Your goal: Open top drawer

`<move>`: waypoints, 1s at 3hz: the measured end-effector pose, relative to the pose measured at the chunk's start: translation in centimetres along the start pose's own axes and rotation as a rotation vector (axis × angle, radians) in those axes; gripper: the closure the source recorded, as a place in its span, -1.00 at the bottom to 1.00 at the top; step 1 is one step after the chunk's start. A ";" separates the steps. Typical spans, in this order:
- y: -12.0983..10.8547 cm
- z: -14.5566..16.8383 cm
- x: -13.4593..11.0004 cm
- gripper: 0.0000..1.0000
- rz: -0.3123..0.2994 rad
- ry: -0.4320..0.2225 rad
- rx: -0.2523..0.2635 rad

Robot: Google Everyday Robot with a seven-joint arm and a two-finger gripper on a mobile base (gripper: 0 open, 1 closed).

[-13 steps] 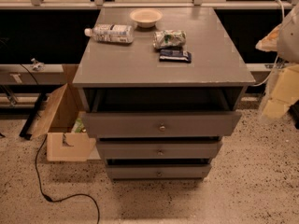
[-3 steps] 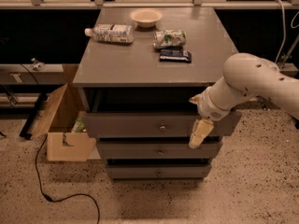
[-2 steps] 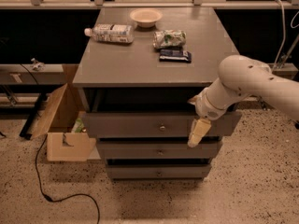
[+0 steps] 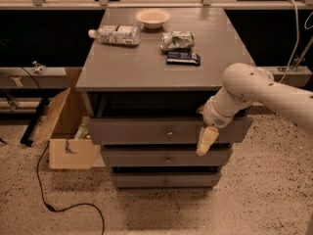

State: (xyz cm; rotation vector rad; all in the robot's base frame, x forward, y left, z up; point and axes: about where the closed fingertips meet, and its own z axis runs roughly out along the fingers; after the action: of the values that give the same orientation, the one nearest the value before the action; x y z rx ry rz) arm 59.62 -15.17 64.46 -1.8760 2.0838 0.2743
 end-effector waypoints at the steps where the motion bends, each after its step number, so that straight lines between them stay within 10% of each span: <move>1: 1.1 -0.6 1.4 -0.64 0.014 -0.002 -0.005; 3: 4.4 -3.9 3.8 0.44 0.053 0.006 0.001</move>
Offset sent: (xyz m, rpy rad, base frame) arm -0.0775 -0.0750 0.0308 -0.0081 -0.0019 -0.0978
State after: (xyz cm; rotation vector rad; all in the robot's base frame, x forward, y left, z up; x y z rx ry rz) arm 54.52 -19.54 66.38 -1.8254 2.1392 0.2799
